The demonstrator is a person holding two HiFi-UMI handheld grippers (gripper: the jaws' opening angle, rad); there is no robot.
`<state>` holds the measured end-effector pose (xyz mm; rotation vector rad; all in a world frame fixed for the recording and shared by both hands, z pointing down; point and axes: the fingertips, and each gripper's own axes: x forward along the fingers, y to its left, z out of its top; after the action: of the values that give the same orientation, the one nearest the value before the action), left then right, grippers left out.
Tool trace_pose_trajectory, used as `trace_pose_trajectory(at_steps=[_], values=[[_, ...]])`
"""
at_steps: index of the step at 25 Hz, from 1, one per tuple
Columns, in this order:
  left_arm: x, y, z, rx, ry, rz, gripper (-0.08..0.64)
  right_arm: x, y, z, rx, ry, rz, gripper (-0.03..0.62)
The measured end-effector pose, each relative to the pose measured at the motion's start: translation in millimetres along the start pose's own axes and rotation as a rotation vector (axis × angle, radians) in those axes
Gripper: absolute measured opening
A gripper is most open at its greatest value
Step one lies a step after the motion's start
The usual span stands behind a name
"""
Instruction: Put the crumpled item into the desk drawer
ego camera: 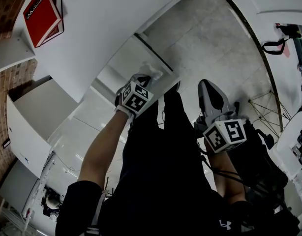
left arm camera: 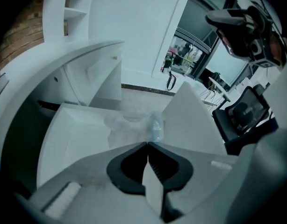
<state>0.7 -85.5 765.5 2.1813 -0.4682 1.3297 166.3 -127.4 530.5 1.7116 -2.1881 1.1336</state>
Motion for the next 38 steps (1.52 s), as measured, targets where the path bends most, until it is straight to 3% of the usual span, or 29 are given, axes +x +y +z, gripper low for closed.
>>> trace_pose_trajectory(at_steps=[7,18,28,33,38], values=[[35,1,-20,0.035,0.092,-0.026,0.006,2,-11,-13,0.025,0.025,-0.024,0.003],[73,5,-35,0.057,0.154,-0.033,0.008,4,-19,-29,0.038,0.057,-0.044,0.002],[87,5,-32,0.057,0.127,-0.018,0.044,1,-19,-35,0.031,0.071,-0.046,0.003],[79,5,-27,0.05,0.093,-0.022,0.102,1,-12,-33,0.021,0.063,-0.028,0.002],[60,8,-23,0.025,0.048,-0.019,0.107,0,-5,-27,0.005,0.049,-0.009,0.003]])
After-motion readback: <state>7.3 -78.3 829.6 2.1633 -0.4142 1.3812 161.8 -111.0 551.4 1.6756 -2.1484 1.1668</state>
